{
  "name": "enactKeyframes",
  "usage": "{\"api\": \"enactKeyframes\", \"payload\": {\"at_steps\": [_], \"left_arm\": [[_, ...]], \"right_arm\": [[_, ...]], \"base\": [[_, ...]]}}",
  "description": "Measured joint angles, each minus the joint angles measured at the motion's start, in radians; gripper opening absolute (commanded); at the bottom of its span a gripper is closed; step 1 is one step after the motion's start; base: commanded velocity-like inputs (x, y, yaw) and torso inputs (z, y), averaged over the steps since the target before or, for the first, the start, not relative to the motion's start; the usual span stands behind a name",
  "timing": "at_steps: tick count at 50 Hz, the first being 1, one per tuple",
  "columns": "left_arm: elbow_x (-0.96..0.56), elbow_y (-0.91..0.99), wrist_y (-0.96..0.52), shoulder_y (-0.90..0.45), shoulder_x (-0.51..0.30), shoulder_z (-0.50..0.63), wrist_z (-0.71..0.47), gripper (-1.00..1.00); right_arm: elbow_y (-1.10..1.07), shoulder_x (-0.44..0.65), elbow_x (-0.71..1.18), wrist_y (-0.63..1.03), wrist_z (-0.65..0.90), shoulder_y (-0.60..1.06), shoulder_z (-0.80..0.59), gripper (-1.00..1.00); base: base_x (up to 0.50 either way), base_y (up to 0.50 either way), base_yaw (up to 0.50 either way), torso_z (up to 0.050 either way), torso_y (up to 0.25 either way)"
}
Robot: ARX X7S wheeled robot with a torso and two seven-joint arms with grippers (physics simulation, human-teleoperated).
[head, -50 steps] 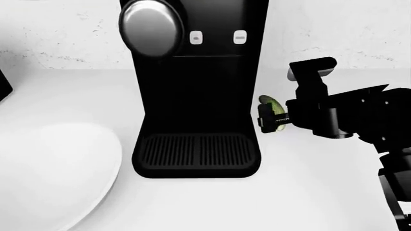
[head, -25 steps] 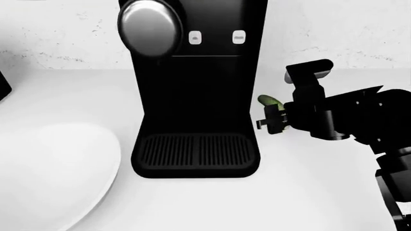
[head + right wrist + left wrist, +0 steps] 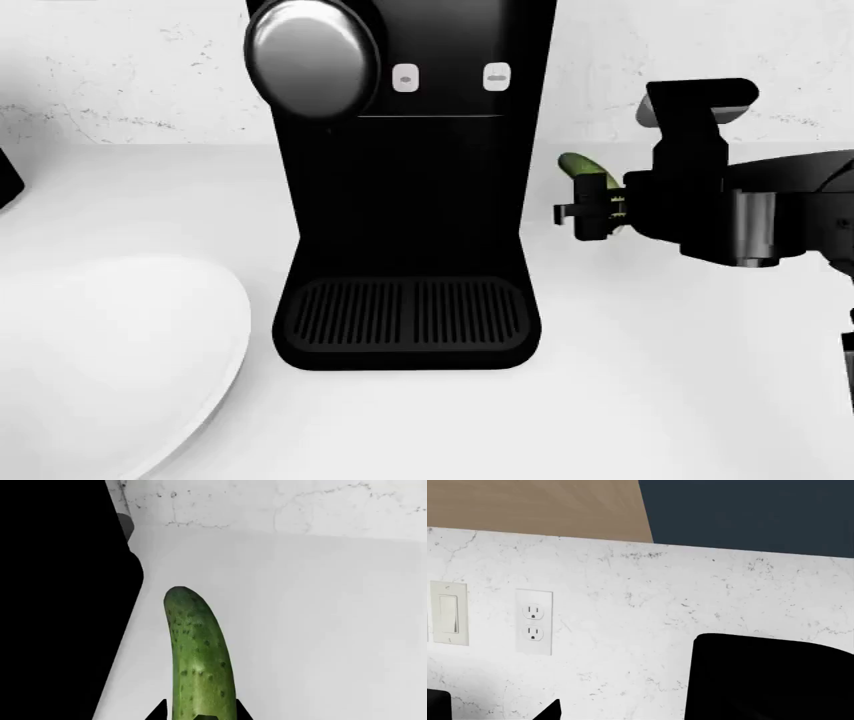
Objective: Place the two vegetables and bowl onto the tray for setting up a vegetable dip station.
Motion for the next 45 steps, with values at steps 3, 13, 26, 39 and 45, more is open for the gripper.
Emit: {"api": "enactKeyframes", "payload": {"at_steps": [3,13,26,39,45], "left_arm": [[0.000,0.000,0.000,0.000,0.000,0.000,0.000,1.00],[0.000,0.000,-0.001,-0.003,-0.001,-0.003,0.000,1.00],[-0.003,-0.002,-0.003,-0.007,0.000,-0.005,-0.002,1.00],[-0.004,-0.003,-0.004,-0.011,-0.002,-0.008,-0.008,1.00],[-0.005,-0.003,-0.003,-0.011,-0.004,-0.009,-0.011,1.00]], "right_arm": [[-0.014,0.012,0.029,0.008,0.034,0.014,0.018,-1.00],[-0.081,0.046,0.042,-0.006,0.116,0.049,0.046,-1.00],[-0.213,0.101,0.059,-0.072,0.215,0.086,0.127,-1.00],[-0.265,0.135,0.094,-0.052,0.293,0.144,0.153,-1.00],[-0.276,0.142,0.099,-0.051,0.302,0.152,0.154,-1.00]], "base": [[0.00,0.00,0.00,0.000,0.000],[0.00,0.00,0.00,0.000,0.000],[-0.15,0.00,0.00,0.000,0.000],[-0.50,0.00,0.00,0.000,0.000],[-0.50,0.00,0.00,0.000,0.000]]}}
